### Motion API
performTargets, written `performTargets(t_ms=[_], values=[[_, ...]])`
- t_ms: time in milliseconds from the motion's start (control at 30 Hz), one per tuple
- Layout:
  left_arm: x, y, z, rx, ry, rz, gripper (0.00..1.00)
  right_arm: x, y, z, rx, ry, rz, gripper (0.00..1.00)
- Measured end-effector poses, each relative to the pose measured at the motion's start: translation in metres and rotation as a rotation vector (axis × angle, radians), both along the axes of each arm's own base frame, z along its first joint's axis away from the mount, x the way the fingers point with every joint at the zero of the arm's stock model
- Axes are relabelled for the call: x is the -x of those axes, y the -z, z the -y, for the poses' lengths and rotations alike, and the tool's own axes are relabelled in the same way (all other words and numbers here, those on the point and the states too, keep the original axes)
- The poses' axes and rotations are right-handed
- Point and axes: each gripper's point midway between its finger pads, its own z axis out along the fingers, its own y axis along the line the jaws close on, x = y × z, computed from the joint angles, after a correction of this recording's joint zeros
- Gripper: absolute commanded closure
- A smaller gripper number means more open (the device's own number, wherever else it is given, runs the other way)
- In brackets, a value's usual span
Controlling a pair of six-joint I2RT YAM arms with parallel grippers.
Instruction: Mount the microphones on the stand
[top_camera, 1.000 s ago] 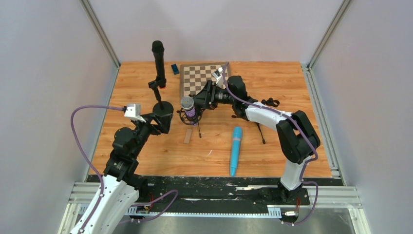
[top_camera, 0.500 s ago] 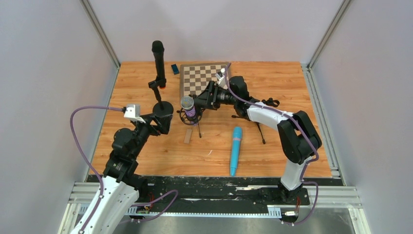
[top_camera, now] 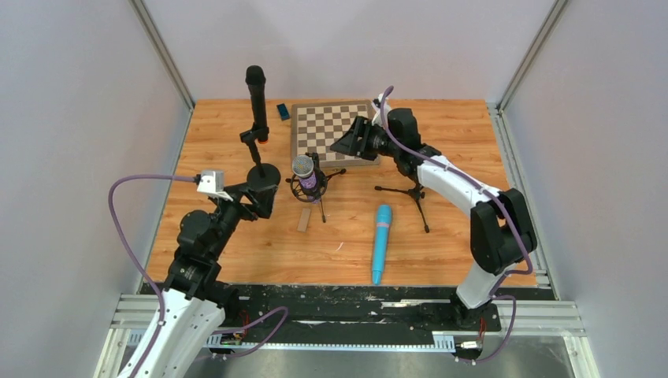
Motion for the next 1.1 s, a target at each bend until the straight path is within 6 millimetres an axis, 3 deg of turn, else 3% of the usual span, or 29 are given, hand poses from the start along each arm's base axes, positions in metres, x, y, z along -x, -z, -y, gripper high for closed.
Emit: performTargets(t_ms=[167, 400, 600, 733, 867, 1100], values=[[0.005, -0.013, 0.001, 0.004, 0.016, 0.01, 0.0, -0.005, -0.027, 0.023, 0.112, 0.076, 0.139, 0.32], [0.013, -0.053, 0.015, 0.01, 0.103, 0.038, 0.0, -0.004, -0.073, 0.062, 0.254, 0.184, 0.347, 0.32], [0.016, -0.05, 0.029, -0.002, 0.189, 0.0, 0.0, 0.005, -0.091, 0.083, 0.321, 0.236, 0.412, 0.32], [0.018, -0.043, 0.036, -0.01, 0.228, -0.033, 0.0, 0.018, -0.086, 0.093, 0.351, 0.237, 0.392, 0.32], [0.025, -0.046, 0.048, -0.021, 0.285, -0.039, 0.0, 0.033, -0.066, 0.099, 0.395, 0.212, 0.335, 0.32], [0.048, -0.067, 0.094, -0.071, 0.481, -0.002, 0.0, 0.062, -0.018, 0.099, 0.462, 0.132, 0.219, 0.32]])
